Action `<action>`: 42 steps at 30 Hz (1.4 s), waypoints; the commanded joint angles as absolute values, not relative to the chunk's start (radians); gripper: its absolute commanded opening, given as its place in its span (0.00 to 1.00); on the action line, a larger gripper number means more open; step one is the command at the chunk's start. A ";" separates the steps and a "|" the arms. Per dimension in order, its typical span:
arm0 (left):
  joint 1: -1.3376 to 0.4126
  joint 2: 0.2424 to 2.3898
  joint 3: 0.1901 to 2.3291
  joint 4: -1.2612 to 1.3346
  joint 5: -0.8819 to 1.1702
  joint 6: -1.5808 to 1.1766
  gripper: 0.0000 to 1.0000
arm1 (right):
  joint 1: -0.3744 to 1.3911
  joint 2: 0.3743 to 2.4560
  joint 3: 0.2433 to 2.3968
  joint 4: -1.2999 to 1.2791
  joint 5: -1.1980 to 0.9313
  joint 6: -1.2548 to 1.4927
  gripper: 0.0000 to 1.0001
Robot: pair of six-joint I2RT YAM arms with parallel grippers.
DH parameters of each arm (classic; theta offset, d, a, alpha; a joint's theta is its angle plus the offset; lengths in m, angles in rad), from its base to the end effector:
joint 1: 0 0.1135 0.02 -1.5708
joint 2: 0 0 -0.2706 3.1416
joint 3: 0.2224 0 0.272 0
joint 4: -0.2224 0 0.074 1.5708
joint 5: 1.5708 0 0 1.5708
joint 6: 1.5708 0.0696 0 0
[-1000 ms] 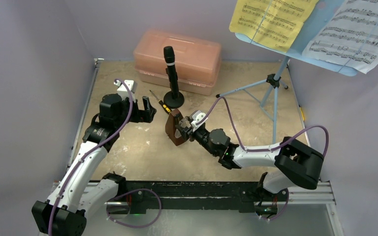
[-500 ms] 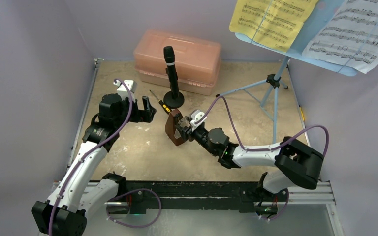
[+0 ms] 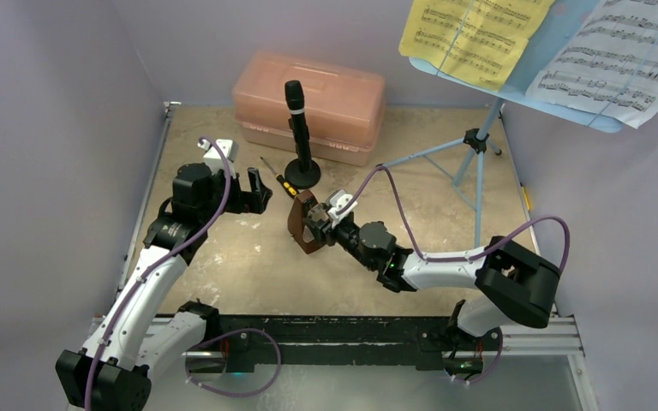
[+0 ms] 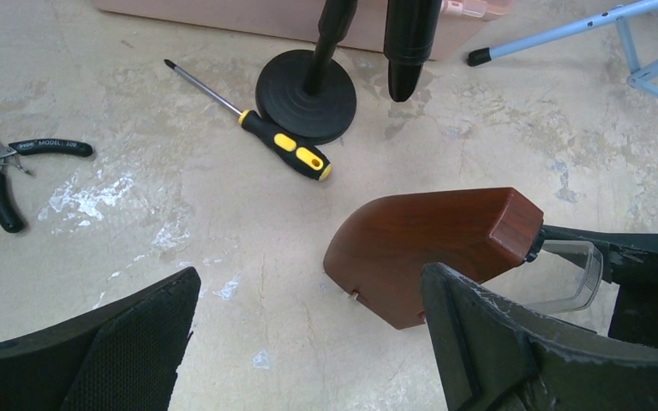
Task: Pack up the instrument practice props
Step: Close the cover of the metronome.
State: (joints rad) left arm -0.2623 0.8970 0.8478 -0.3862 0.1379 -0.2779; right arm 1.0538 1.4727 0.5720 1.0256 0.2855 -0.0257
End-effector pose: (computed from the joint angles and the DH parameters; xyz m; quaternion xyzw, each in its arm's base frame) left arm 0.2377 -0.0737 0.3116 0.0305 0.8414 -0.1991 0.5015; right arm 0.1876 0.2902 0.2297 -0.2450 0.6166 0.2830 0.6926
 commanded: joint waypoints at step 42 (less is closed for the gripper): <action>-0.252 0.876 0.865 -0.353 0.181 -0.286 0.99 | 1.057 1.453 0.631 0.955 0.296 -0.075 0.07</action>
